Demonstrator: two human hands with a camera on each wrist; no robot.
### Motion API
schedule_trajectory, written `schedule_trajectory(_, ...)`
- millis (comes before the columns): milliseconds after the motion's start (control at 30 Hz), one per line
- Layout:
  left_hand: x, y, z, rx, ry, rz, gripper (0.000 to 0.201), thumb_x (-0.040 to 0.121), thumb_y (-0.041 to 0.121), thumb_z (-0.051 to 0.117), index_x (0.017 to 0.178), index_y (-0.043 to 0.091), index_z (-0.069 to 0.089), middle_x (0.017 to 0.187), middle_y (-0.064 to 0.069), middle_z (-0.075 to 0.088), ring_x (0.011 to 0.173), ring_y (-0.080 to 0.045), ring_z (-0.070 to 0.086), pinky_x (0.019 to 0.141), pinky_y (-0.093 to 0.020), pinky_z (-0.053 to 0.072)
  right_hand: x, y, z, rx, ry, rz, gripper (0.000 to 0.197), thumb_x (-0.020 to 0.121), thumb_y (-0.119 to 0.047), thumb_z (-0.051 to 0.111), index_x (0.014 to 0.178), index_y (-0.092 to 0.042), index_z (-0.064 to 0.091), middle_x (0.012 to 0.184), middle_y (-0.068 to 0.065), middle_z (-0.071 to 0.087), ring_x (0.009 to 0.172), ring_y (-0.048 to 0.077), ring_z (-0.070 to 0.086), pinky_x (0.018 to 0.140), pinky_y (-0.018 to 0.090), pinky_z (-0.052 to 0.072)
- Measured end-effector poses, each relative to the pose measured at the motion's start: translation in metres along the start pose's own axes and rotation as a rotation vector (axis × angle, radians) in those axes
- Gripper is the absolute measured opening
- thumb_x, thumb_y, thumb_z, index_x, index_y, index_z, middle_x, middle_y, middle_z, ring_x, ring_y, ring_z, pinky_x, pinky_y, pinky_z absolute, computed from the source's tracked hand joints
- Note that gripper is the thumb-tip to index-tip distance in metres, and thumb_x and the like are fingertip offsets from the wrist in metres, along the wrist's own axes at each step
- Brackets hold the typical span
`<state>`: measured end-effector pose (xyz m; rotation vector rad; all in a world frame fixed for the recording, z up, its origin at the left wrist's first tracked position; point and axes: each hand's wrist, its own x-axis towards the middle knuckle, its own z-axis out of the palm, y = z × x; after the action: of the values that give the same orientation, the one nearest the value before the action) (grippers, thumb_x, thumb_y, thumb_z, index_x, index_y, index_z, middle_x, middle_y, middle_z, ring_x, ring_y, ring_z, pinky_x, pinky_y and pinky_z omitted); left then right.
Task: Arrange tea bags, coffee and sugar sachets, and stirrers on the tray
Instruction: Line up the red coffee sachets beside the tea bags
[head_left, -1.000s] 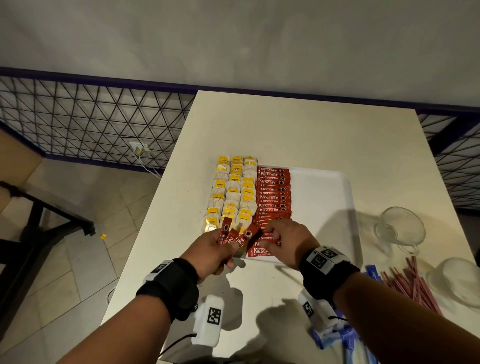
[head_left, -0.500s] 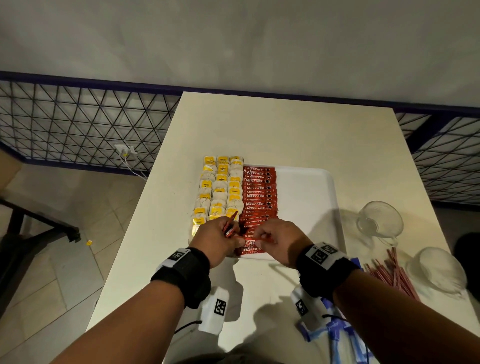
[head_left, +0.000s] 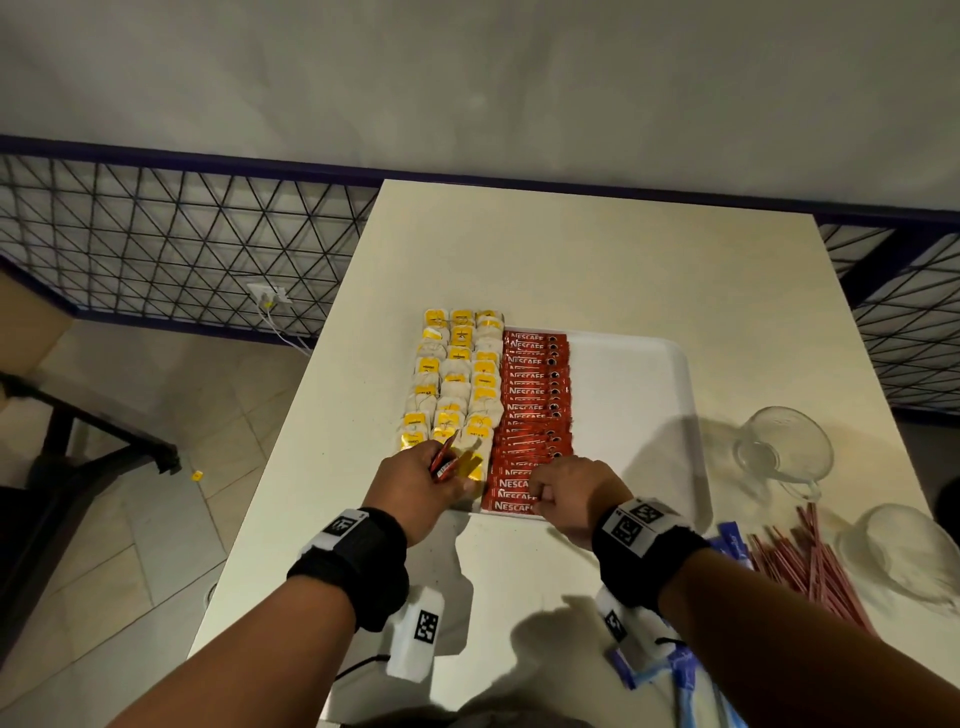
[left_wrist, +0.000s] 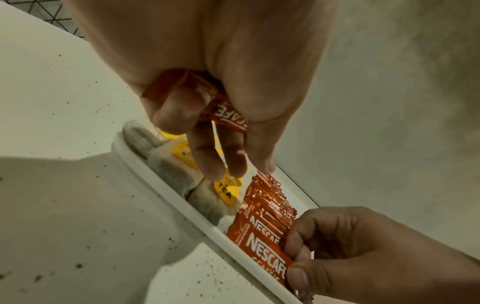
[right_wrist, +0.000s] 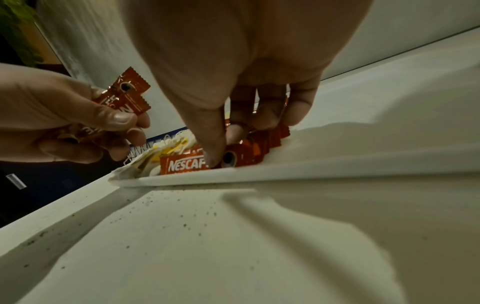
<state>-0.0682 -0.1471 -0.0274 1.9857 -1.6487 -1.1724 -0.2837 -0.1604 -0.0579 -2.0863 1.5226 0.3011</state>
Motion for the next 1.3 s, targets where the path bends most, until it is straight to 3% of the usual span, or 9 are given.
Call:
schedule_trajectory(133, -0.001, 0.0, 0.001, -0.011, -0.006, -0.004, 0.018, 0.082, 0.028, 0.073, 0.093, 0.027, 0.059, 0.087, 0.008, 0.062, 0.083, -0.013, 0.058, 0.065, -0.019, 0.038, -0.002, 0.0, 0.0, 0.049, 0.066, 0.025, 0.025, 0.086, -0.042, 0.06, 0.105, -0.027, 0.055, 0.115, -0.006, 0.056, 0.103, 0.017, 0.056, 0.092, 0.032, 0.045)
schedule_trajectory(300, 0.0, 0.0, 0.001, -0.032, -0.011, -0.003, 0.02, 0.082, 0.029, 0.074, 0.095, 0.028, 0.06, 0.09, 0.009, 0.063, 0.084, -0.011, 0.058, 0.067, -0.018, 0.039, 0.001, 0.005, -0.01, 0.084, 0.319, 0.051, 0.049, 0.09, -0.043, 0.056, 0.134, -0.023, 0.048, 0.134, -0.002, 0.049, 0.115, 0.021, 0.049, 0.102, 0.037, 0.04)
schedule_trajectory(500, 0.001, -0.006, -0.003, -0.019, -0.004, 0.003, 0.017, 0.081, 0.029, 0.075, 0.092, 0.028, 0.062, 0.086, 0.011, 0.065, 0.083, -0.011, 0.06, 0.066, -0.016, 0.04, 0.022, 0.004, -0.022, -0.103, 0.194, 0.062, 0.058, 0.092, -0.053, 0.045, 0.142, -0.025, 0.038, 0.143, -0.006, 0.037, 0.124, 0.022, 0.039, 0.103, 0.039, 0.036)
schedule_trajectory(667, 0.002, -0.008, -0.007, -0.003, 0.001, 0.003, 0.016, 0.081, 0.03, 0.075, 0.089, 0.029, 0.061, 0.078, 0.016, 0.061, 0.074, 0.003, 0.055, 0.058, -0.005, 0.034, 0.025, 0.001, -0.022, -0.133, 0.198, 0.058, 0.064, 0.088, -0.057, 0.05, 0.141, -0.024, 0.039, 0.142, -0.005, 0.036, 0.123, 0.022, 0.037, 0.103, 0.039, 0.035)
schedule_trajectory(833, 0.005, -0.009, -0.005, 0.004, -0.002, -0.006, 0.015, 0.083, 0.029, 0.073, 0.092, 0.028, 0.061, 0.08, 0.015, 0.061, 0.076, -0.005, 0.056, 0.058, -0.005, 0.034, 0.02, 0.006, -0.015, -0.084, 0.298, -0.006, 0.054, 0.087, -0.05, 0.057, 0.133, -0.023, 0.053, 0.131, -0.004, 0.051, 0.114, 0.023, 0.048, 0.099, 0.04, 0.04)
schedule_trajectory(1000, 0.005, -0.006, -0.003, -0.018, -0.016, -0.013, 0.019, 0.082, 0.029, 0.073, 0.099, 0.024, 0.065, 0.09, 0.007, 0.066, 0.087, -0.014, 0.061, 0.07, -0.019, 0.041, 0.022, 0.008, -0.014, -0.087, 0.268, -0.01, 0.051, 0.087, -0.046, 0.06, 0.133, -0.026, 0.054, 0.13, -0.005, 0.055, 0.115, 0.022, 0.048, 0.101, 0.039, 0.04)
schedule_trajectory(1100, 0.005, -0.005, -0.003, -0.012, -0.017, -0.008, 0.018, 0.083, 0.029, 0.073, 0.099, 0.025, 0.064, 0.087, 0.011, 0.064, 0.083, -0.009, 0.059, 0.066, -0.013, 0.038, 0.026, 0.007, -0.015, -0.098, 0.241, 0.004, 0.051, 0.09, -0.047, 0.056, 0.136, -0.028, 0.049, 0.134, -0.006, 0.05, 0.12, 0.02, 0.043, 0.104, 0.037, 0.036)
schedule_trajectory(1200, 0.004, -0.003, -0.003, -0.004, -0.028, 0.007, 0.016, 0.084, 0.029, 0.072, 0.093, 0.03, 0.059, 0.082, 0.02, 0.059, 0.076, 0.004, 0.055, 0.06, -0.002, 0.034, 0.029, 0.004, -0.016, -0.124, 0.221, 0.023, 0.05, 0.092, -0.048, 0.051, 0.138, -0.029, 0.045, 0.137, -0.006, 0.046, 0.124, 0.019, 0.04, 0.104, 0.037, 0.035)
schedule_trajectory(1300, 0.005, 0.001, 0.0, 0.059, -0.048, 0.029, 0.013, 0.085, 0.028, 0.07, 0.094, 0.026, 0.059, 0.085, 0.012, 0.061, 0.08, -0.008, 0.057, 0.06, -0.006, 0.034, 0.032, 0.004, -0.015, -0.115, 0.221, 0.038, 0.049, 0.092, -0.047, 0.052, 0.137, -0.029, 0.046, 0.137, -0.006, 0.047, 0.123, 0.02, 0.041, 0.104, 0.037, 0.035)
